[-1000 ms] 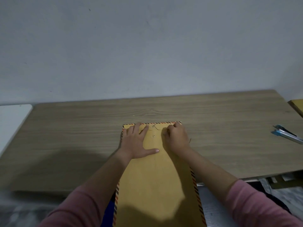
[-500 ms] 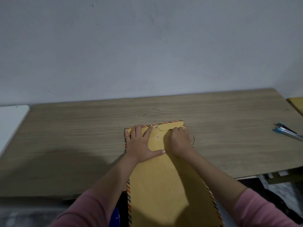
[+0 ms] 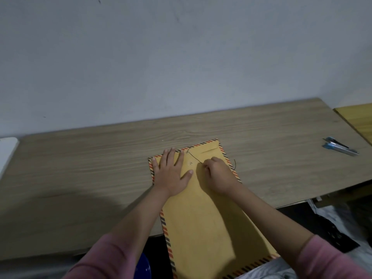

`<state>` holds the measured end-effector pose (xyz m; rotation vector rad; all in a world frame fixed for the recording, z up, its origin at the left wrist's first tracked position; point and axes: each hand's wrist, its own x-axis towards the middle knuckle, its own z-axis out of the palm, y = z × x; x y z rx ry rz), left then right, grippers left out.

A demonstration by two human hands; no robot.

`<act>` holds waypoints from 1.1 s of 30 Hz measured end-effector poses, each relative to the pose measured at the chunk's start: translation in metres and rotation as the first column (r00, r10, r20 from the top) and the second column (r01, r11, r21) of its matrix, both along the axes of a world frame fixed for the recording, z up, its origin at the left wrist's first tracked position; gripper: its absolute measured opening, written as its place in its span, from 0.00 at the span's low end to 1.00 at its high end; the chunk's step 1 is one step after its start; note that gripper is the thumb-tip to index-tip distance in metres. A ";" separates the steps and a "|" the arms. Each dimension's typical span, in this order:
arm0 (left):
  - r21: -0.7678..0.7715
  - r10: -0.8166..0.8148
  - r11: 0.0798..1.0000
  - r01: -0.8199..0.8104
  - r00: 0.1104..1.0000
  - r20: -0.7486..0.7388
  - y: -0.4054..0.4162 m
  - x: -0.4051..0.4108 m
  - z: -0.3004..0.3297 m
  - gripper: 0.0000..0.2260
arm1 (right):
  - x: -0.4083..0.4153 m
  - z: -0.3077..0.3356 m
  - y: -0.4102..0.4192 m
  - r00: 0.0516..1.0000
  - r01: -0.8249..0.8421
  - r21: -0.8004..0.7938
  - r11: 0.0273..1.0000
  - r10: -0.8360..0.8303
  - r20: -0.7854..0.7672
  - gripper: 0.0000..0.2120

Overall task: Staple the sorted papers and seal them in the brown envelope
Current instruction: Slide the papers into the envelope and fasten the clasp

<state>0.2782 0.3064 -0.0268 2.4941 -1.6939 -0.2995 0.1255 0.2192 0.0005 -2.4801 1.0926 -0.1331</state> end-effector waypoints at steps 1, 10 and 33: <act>0.011 -0.010 1.000 0.010 1.000 -0.011 0.000 0.002 0.000 0.33 | 0.001 0.000 0.002 0.999 -0.035 -0.045 0.998 0.034 -0.014 0.09; 0.107 -0.017 0.994 0.030 0.992 -0.122 -0.006 0.012 0.008 0.31 | 0.015 -0.003 0.027 0.987 -0.155 -0.030 0.987 0.156 0.043 0.11; -0.036 -0.154 0.988 0.153 0.896 -0.417 0.008 0.047 0.003 0.37 | 0.092 0.025 -0.045 0.992 -0.021 0.427 0.904 -0.033 0.119 0.13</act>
